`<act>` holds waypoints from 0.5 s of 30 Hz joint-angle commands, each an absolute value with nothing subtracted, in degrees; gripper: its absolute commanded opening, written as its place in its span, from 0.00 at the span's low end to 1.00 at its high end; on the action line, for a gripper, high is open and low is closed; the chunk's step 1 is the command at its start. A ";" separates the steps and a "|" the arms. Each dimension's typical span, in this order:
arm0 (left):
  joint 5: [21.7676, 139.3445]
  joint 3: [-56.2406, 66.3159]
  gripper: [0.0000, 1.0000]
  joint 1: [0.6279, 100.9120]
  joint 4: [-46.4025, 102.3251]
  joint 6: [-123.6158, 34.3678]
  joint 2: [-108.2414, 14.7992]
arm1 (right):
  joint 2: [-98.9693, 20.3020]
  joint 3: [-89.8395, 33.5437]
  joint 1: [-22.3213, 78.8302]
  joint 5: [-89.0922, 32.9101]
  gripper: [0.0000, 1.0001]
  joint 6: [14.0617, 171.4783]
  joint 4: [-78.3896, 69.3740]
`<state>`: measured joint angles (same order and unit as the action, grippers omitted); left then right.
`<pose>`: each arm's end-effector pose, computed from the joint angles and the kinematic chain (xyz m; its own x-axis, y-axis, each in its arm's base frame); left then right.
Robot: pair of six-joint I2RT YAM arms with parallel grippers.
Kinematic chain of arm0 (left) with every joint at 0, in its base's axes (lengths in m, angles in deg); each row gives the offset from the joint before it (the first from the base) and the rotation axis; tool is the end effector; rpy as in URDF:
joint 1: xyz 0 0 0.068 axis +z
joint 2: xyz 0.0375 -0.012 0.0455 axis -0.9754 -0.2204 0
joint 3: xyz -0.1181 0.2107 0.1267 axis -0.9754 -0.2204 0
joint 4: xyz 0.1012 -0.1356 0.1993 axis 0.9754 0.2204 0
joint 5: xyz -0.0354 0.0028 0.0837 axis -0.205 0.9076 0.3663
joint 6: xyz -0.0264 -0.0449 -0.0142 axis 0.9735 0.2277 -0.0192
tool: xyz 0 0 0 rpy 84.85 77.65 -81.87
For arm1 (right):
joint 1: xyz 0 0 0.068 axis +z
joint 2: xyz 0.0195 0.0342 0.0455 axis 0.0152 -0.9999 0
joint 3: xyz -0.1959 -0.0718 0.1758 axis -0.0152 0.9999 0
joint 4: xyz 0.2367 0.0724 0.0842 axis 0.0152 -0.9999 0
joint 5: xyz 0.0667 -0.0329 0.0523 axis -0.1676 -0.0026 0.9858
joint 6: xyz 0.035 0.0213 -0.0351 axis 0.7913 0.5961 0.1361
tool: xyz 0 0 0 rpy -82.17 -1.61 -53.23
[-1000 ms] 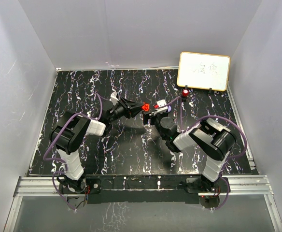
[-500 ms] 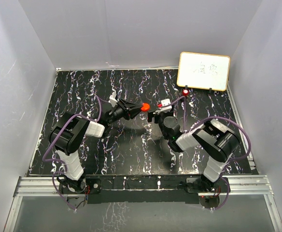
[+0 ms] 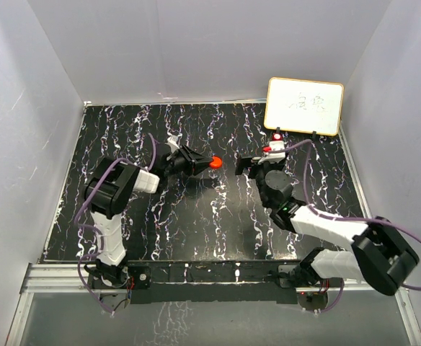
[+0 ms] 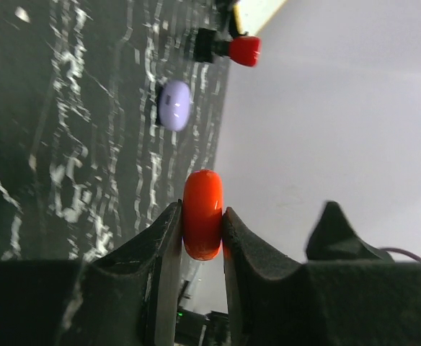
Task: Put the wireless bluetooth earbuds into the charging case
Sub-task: Close the charging case at the center of the board, then place the charging case at the center of the board.
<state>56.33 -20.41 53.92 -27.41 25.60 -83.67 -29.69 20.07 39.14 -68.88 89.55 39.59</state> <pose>0.3405 -0.1678 0.1443 -0.8326 -0.5500 -0.0656 -0.0118 0.1359 -0.9906 0.2099 0.1507 0.2357 -0.0145 0.0564 -0.9983 -0.1188 0.9912 0.0578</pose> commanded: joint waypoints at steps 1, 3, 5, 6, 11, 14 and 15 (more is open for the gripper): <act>54.73 -14.59 0.00 53.90 -21.34 17.66 -87.25 | -22.66 17.72 37.76 -67.50 0.98 93.38 26.82; 55.16 -11.62 0.00 53.71 -19.53 16.04 -89.44 | -19.96 18.67 37.39 -67.12 0.98 93.65 26.76; 55.14 -8.51 0.00 53.31 -18.35 14.97 -92.07 | -17.78 19.23 36.86 -66.71 0.99 93.78 26.49; 55.35 -7.05 0.00 53.14 -18.06 14.64 -93.09 | -17.02 19.35 36.66 -66.59 0.98 93.78 26.11; 56.32 0.07 0.00 51.95 -14.25 12.29 -97.91 | -13.91 19.80 35.88 -65.92 0.98 94.24 24.40; 56.85 2.46 0.00 51.87 -12.88 11.54 -100.08 | -12.11 20.36 35.61 -65.45 0.98 94.75 23.87; 57.00 2.96 0.00 51.87 -12.66 11.47 -100.68 | -11.41 20.45 35.60 -65.26 0.98 95.13 23.41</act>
